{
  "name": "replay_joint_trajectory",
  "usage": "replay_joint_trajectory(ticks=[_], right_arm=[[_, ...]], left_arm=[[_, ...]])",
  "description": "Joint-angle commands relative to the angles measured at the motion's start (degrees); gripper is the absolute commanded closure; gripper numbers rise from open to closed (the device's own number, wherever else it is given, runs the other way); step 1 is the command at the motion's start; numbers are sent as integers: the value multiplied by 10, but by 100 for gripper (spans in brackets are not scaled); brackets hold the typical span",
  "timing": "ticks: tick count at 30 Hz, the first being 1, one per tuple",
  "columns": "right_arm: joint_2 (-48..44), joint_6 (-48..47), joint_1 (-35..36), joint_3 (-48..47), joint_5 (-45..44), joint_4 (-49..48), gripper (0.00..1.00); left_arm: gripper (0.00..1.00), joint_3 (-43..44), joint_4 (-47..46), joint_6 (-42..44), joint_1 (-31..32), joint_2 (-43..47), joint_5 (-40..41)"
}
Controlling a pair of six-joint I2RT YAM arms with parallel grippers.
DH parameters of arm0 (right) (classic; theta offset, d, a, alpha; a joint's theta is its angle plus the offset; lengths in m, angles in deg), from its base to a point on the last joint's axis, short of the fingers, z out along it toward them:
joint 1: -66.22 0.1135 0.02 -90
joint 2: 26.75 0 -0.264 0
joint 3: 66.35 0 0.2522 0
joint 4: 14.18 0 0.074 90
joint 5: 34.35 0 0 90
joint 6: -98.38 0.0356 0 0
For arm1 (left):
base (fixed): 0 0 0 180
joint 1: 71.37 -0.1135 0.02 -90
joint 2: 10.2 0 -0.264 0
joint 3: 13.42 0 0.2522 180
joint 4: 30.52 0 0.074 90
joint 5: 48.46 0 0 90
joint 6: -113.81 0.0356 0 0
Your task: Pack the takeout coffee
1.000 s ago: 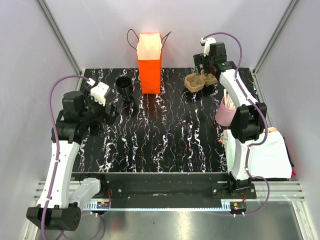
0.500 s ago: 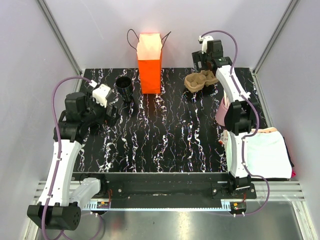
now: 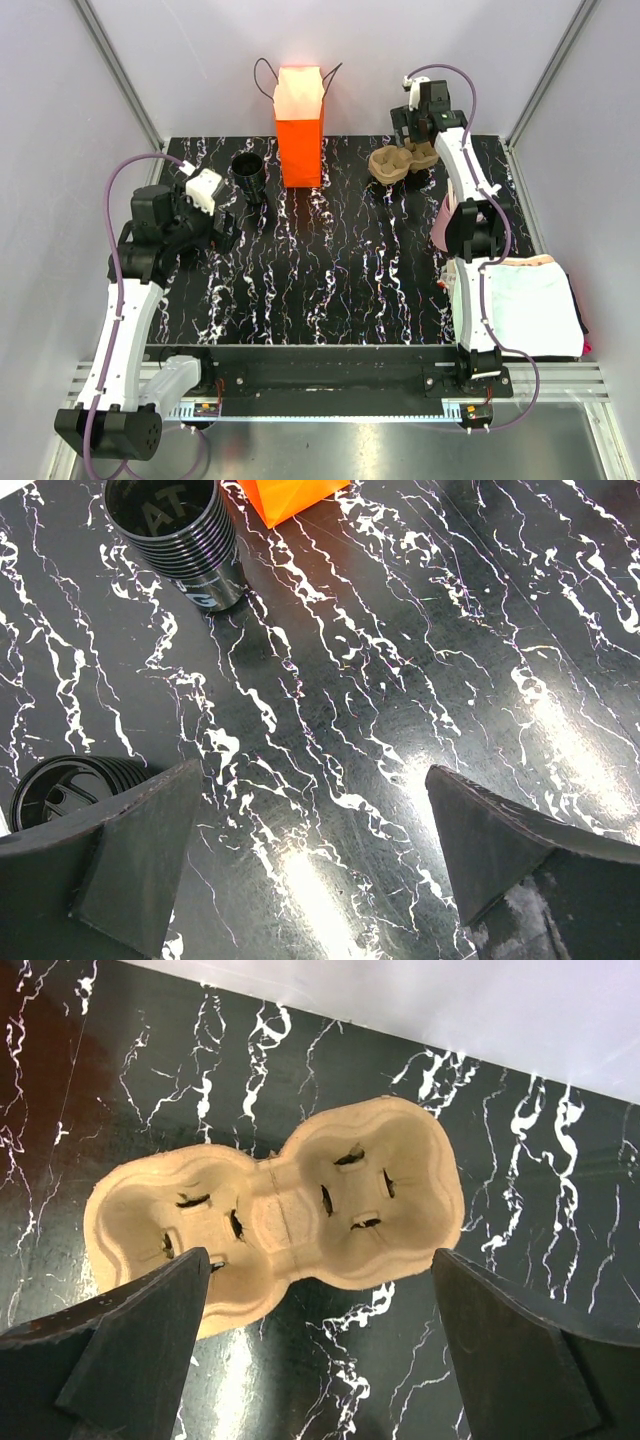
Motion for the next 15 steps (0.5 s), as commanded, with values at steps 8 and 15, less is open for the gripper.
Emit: replay_joint_trajectory(ticks=[8, 15], right_arm=[[35, -36, 1, -33, 23, 25, 6], [44, -43, 1, -22, 29, 31, 8]], left_arm=[[1, -4, -37, -3, 0, -8, -16], [1, -4, -39, -3, 0, -13, -19]])
